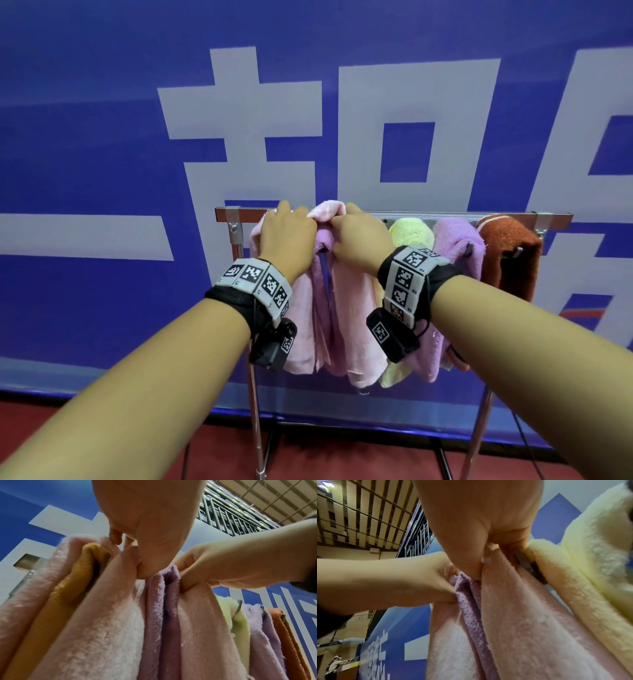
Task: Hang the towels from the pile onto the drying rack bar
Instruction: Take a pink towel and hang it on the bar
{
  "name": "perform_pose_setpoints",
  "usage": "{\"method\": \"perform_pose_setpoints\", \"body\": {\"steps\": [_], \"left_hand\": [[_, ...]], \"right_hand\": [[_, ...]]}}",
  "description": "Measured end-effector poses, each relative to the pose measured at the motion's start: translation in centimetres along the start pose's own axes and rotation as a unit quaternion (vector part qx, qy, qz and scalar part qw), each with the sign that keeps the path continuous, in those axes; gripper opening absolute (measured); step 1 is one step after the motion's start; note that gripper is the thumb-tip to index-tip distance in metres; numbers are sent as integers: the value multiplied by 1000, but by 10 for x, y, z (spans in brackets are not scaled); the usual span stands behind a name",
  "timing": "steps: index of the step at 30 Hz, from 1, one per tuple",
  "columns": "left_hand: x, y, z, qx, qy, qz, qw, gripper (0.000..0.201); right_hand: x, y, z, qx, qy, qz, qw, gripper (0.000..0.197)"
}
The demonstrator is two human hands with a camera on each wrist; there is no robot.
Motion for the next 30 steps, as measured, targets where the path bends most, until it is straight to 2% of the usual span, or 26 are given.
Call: {"method": "perform_pose_setpoints", "body": {"steps": [4,6,10,14,15,17,19,20,22,25,27,30], "left_hand": [[-2,-5,-11,-17,11,-50,999,41],[-8,-3,-15,-33,-10,-61,998,47],[-13,2,-25,-47,-89,-91,991,35],[-1,1,-36,-27,-151,-139,978,24],[6,-1,-37,-13,-140,-136,981,22],[26,-4,-37,9,-74,-151,986,18],[43,1,-35,-3,-9,-195,981,15],[46,6,-33,-18,5,-226,974,20],[38,17,-27,-50,-20,-268,962,31],[12,31,-20,-79,-89,-254,960,35],[1,32,-17,-74,-89,-259,959,42],[-2,33,-12,-74,-64,-247,964,41]], "right_hand": [[0,-4,-5,22,12,-5,1000,29],[-1,-7,-9,35,16,3,999,23],[7,-12,-24,29,34,-23,999,22],[16,-21,-37,53,32,-11,998,18],[14,-23,-39,65,17,-2,998,18],[11,-25,-43,82,-19,13,996,18],[8,-24,-48,93,-51,21,994,18],[7,-23,-50,97,-64,29,993,18],[6,-19,-53,105,-81,43,990,17],[9,-15,-55,116,-89,26,989,26],[8,-14,-56,133,-91,17,987,37],[10,-5,-50,121,-71,36,989,26]]}}
Point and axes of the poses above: each hand's wrist, its own z-axis towards the middle knuckle, its own x-axis out of the back of the hand, y = z × x, the point moved 9 cm from there along z, towards the middle knuckle, and after that the axes turned 4 degrees about -y, right-handed, at the moved point
